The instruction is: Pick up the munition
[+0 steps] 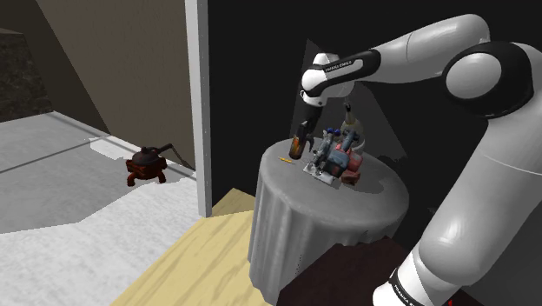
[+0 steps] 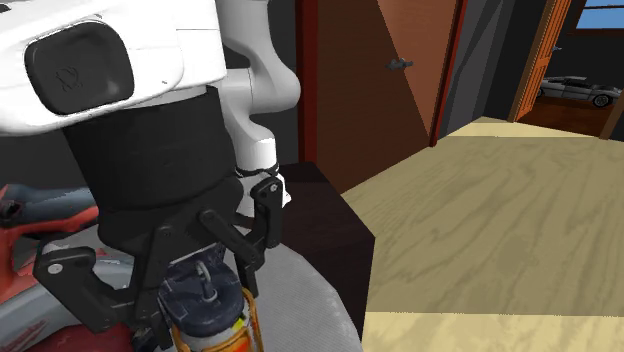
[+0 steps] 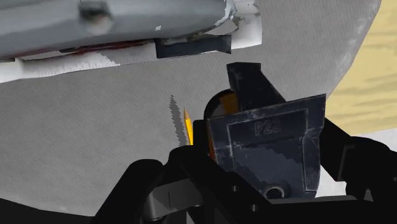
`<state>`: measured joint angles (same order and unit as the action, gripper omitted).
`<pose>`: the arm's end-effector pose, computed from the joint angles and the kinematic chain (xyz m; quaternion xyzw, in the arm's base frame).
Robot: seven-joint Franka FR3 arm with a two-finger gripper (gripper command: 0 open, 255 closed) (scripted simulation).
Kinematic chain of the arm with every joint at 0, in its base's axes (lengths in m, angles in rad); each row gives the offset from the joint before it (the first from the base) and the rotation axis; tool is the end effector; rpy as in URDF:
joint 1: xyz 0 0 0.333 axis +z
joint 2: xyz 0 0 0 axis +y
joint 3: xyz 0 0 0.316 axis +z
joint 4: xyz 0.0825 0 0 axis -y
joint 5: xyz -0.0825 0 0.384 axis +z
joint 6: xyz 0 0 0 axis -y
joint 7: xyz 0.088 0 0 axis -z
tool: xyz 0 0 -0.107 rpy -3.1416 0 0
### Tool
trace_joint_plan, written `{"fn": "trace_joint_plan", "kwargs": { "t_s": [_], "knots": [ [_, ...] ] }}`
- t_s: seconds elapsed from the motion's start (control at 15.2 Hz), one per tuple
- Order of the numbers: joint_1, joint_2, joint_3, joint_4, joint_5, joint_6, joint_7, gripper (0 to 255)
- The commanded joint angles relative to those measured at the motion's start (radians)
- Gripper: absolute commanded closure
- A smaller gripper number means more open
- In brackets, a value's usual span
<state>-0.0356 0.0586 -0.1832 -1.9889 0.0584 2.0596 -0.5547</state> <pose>0.5565 -0.1193 0.4354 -0.9878 -0.1539 -0.0139 0.0165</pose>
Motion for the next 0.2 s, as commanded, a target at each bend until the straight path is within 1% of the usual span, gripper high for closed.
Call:
{"fn": "trace_joint_plan", "kwargs": {
  "t_s": [0.0, 0.13],
  "knots": [
    [0.0, -0.011, 0.0, 0.018, -0.003, -0.028, 0.003, 255],
    [0.0, -0.011, 0.0, 0.019, -0.003, -0.03, 0.003, 255]
  ]
}}
